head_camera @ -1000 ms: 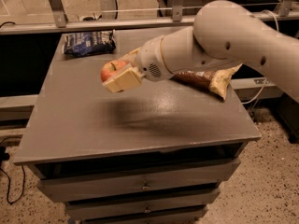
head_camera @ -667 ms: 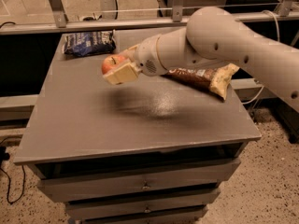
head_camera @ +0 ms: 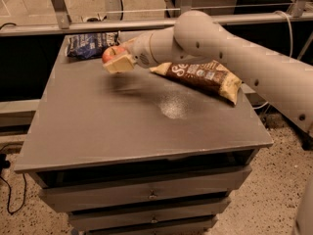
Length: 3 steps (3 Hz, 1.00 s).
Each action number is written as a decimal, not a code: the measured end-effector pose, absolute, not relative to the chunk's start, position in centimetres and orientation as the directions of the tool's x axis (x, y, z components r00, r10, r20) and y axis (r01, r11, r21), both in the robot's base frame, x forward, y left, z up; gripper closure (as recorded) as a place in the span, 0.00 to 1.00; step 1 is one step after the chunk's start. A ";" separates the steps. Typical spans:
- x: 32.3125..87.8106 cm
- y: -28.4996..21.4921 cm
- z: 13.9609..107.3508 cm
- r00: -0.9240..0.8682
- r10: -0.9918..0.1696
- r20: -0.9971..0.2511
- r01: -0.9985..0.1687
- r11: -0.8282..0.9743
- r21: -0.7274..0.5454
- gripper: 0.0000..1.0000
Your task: Move apple near blue chip bag
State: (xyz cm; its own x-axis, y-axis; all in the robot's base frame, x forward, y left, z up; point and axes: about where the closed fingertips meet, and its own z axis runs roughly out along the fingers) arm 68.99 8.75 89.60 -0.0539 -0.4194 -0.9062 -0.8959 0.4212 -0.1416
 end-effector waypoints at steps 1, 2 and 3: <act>72.5 9.2 88.4 -0.075 -0.433 -0.898 -0.874 0.462 -0.150 1.00; 75.0 9.0 86.9 -0.113 -0.431 -0.895 -0.855 0.501 -0.133 0.85; 76.9 8.9 85.9 -0.132 -0.407 -0.904 -0.840 0.530 -0.116 0.62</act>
Offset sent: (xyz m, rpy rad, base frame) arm 0.0923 -0.0064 -0.0452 -0.0224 0.0484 -0.1599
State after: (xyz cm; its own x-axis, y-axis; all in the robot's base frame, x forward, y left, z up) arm 76.88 8.95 85.94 -0.1325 -0.4069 -0.9038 -0.8400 0.5301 -0.1155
